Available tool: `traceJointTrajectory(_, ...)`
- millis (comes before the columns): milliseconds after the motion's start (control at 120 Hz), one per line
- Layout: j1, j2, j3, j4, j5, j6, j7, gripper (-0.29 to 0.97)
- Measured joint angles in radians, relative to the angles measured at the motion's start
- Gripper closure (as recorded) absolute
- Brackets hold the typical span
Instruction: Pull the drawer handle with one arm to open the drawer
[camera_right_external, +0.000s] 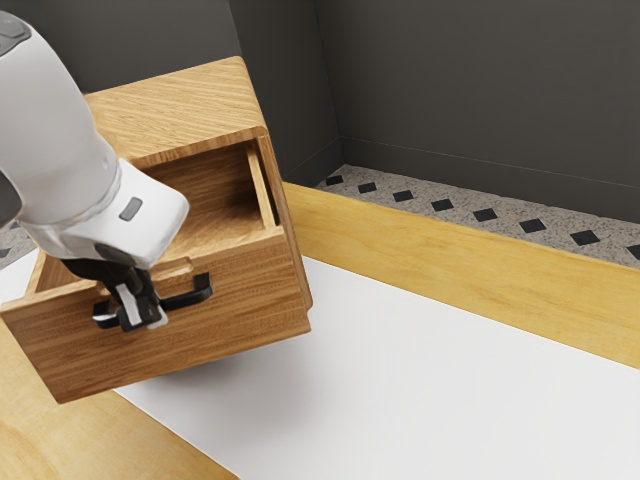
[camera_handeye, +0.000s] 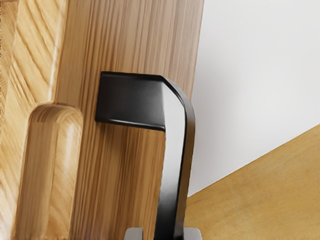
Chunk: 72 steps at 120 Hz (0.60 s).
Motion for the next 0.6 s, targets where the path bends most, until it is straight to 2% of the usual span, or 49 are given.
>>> traceJointTrajectory(167, 0.000, -0.009, -0.001, -0.007, 0.002, 0.001, -0.007, 0.74)
traceJointTrajectory(392, -0.002, -0.010, -0.007, -0.006, -0.003, 0.000, -0.011, 0.54)
traceJointTrajectory(600, 0.002, -0.027, -0.043, 0.000, -0.007, -0.001, -0.015, 0.45)
